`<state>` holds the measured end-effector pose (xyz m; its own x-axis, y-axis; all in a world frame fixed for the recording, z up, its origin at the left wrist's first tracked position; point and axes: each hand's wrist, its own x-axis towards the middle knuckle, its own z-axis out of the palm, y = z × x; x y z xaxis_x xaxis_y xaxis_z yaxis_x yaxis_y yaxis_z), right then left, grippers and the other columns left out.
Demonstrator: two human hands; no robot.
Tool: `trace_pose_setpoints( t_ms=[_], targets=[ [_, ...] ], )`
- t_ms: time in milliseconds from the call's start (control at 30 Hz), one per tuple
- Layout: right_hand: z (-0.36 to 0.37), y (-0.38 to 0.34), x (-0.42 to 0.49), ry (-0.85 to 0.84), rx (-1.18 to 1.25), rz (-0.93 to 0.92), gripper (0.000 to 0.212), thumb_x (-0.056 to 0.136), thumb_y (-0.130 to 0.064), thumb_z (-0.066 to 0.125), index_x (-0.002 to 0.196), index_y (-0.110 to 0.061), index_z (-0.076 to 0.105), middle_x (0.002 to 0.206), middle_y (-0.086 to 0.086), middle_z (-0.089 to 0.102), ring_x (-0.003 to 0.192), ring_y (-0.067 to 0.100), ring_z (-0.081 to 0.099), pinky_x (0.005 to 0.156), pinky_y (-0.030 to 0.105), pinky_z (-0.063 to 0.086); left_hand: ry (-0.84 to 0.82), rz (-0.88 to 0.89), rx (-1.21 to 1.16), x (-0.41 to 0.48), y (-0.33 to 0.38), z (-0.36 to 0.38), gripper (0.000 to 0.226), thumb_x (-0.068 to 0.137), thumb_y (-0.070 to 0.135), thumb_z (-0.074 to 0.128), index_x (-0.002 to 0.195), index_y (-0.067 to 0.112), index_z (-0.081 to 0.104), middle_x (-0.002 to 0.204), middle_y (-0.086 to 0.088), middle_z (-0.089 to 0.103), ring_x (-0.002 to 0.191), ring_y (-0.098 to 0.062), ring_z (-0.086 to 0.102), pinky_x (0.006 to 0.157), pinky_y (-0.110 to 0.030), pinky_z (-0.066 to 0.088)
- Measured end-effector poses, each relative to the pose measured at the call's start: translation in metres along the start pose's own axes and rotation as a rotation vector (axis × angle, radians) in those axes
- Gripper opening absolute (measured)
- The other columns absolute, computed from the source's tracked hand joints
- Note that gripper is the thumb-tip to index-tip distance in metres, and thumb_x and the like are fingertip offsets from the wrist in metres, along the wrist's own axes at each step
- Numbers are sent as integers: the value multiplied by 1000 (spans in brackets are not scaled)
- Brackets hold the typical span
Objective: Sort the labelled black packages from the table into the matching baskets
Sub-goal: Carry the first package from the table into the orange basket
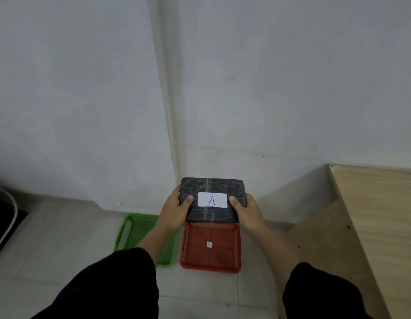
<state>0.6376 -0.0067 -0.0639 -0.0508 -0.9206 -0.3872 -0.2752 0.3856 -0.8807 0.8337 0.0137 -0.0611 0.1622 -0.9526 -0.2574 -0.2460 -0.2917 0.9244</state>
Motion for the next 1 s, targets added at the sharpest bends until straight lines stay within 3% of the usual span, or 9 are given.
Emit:
trace_pose_setpoints(
  t_ms=[100,233,467,633,733,800,833,933,1000],
  targets=[
    [7,20,21,21,24,39,43,88,-34,56,123,-11,47,107,1,59,95,17,58,76,28,51,-43,-28,-11,24,-24,10,37,91,24,49,128,25,44,110,12,55,101,-10,54,88,-24,43],
    [15,62,58,40,29,78,42,87,-30,59,122,-10,49,98,-3,58,81,7,57,57,14,45,-102,-93,-86,54,-71,26,27,90,26,51,111,43,44,93,29,55,81,10,57,62,-6,47],
    [52,179,149,52,22,144,39,85,-31,62,116,-8,55,109,9,63,95,24,61,80,36,53,-130,-150,-131,129,-210,69,33,90,29,51,121,38,45,109,7,58,101,-14,60,88,-36,52],
    [92,293,216,39,36,172,24,86,-29,61,104,-14,61,106,8,65,85,17,63,65,24,51,-151,-191,-145,180,-339,103,43,89,33,52,131,25,44,127,-2,57,115,-20,55,100,-43,46],
    [116,364,251,41,26,203,38,85,-31,61,117,-11,59,104,4,64,82,13,61,61,18,47,-123,-179,-84,203,-410,121,38,91,30,50,128,25,47,120,8,57,110,-13,54,88,-25,46],
    [132,408,272,43,40,218,35,85,-29,62,114,-10,59,109,7,65,85,17,62,67,24,50,-105,-144,-50,215,-450,131,33,91,29,49,124,34,46,105,21,52,103,-7,52,77,-11,42],
    [139,429,282,46,49,226,31,85,-28,62,111,-10,60,112,10,65,89,20,62,73,29,52,-92,-126,-23,222,-469,136,34,91,30,48,125,36,45,106,21,49,106,-9,49,83,-15,41],
    [160,481,308,51,43,226,28,85,-28,63,107,-12,60,115,12,64,92,22,61,81,35,50,-59,-69,108,240,-522,147,48,91,35,46,137,28,35,138,2,39,134,-20,30,109,-38,26],
    [172,508,322,53,33,205,32,84,-29,63,110,-10,59,116,12,64,89,19,59,76,31,49,-45,-35,137,249,-549,152,55,91,41,44,141,27,28,152,-1,26,141,-18,18,113,-38,15]
  ],
)
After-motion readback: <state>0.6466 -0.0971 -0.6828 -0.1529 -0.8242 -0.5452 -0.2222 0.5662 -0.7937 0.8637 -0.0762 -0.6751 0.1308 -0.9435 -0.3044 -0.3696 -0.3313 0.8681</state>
